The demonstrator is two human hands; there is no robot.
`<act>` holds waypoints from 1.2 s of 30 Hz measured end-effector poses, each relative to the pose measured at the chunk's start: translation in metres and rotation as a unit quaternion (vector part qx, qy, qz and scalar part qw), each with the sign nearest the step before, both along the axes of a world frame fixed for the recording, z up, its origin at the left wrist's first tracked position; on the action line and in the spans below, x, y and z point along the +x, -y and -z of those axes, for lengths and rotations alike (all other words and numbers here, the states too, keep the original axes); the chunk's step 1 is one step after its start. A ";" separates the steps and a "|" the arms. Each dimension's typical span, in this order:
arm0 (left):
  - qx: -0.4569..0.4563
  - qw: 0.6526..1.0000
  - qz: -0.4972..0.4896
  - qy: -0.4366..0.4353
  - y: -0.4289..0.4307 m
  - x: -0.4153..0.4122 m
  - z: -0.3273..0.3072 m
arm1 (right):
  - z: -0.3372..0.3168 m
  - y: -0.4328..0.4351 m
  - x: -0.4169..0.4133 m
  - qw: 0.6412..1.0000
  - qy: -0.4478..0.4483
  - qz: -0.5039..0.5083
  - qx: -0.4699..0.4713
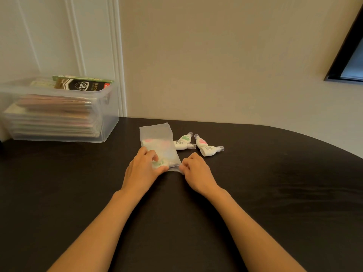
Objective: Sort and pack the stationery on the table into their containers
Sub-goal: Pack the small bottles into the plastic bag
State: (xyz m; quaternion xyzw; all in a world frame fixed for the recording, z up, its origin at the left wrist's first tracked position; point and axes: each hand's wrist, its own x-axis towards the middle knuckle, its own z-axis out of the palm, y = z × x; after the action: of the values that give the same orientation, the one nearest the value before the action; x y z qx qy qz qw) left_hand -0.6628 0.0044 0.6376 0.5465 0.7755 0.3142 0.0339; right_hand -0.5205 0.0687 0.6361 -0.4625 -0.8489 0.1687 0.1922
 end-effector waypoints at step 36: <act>-0.090 0.982 0.096 -0.136 0.053 0.004 -0.004 | 0.005 0.042 0.024 0.982 -0.159 -0.082 -0.053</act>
State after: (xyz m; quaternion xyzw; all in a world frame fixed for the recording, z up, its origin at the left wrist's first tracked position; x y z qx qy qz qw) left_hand -0.6587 -0.0481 0.6417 0.6509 0.7419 0.1608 0.0069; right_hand -0.4966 0.0270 0.6307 -0.3679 -0.8327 0.3000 0.2851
